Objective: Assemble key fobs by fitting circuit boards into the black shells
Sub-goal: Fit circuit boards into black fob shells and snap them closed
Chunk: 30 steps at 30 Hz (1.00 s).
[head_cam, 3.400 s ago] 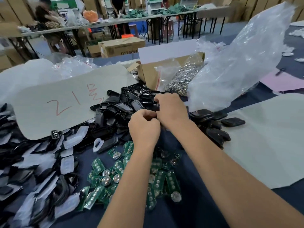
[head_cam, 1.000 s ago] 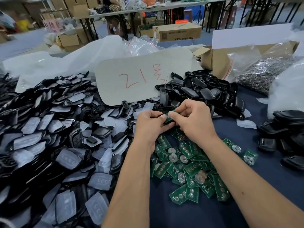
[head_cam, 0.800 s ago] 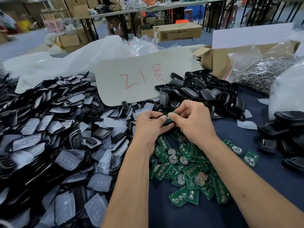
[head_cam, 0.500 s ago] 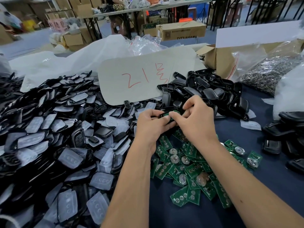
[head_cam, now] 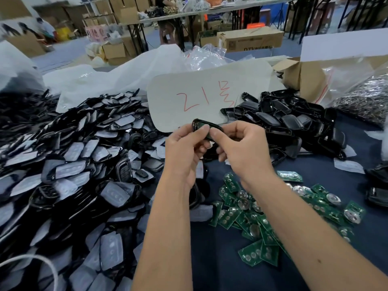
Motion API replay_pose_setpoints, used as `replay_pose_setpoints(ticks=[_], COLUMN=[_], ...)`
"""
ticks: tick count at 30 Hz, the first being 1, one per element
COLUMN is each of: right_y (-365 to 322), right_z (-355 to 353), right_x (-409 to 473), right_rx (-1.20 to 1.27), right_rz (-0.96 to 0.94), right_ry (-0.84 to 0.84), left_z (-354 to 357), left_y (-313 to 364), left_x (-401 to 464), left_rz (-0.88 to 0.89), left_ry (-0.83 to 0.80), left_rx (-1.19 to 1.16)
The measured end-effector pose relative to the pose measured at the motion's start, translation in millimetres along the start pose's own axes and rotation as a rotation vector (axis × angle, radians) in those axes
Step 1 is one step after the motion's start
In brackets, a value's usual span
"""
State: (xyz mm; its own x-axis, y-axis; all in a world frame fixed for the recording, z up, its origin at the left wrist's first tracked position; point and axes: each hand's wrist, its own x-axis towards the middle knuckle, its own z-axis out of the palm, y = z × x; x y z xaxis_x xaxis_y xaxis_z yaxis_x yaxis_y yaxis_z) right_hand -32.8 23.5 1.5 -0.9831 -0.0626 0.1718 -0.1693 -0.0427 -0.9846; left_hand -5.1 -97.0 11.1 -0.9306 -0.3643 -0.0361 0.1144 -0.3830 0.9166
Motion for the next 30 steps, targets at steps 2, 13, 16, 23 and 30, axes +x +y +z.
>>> replay_pose_setpoints(ticks=[2,13,16,23,30], right_y=[1,-3,-8,-3,-7], right_z=[15,87,96,90,73], right_x=[-3,-13,-15,-10,-5], right_rx=[-0.141,-1.112,-1.198,-1.161,-0.965], right_rz=[-0.074,-0.71,-0.727,-0.762,-0.653], right_ry=[-0.09,-0.686,-0.711,-0.722,-0.863], left_z=[-15,-85,-83,-84,-83], left_y=[10,52,50,46,45], left_x=[2,4,5,6,7], left_rz=[0.076,0.294,0.292,0.26,0.253], left_ry=[0.11,0.459,0.464,0.482,0.507], left_rx=[0.044,-0.206,-0.181,-0.172,-0.251])
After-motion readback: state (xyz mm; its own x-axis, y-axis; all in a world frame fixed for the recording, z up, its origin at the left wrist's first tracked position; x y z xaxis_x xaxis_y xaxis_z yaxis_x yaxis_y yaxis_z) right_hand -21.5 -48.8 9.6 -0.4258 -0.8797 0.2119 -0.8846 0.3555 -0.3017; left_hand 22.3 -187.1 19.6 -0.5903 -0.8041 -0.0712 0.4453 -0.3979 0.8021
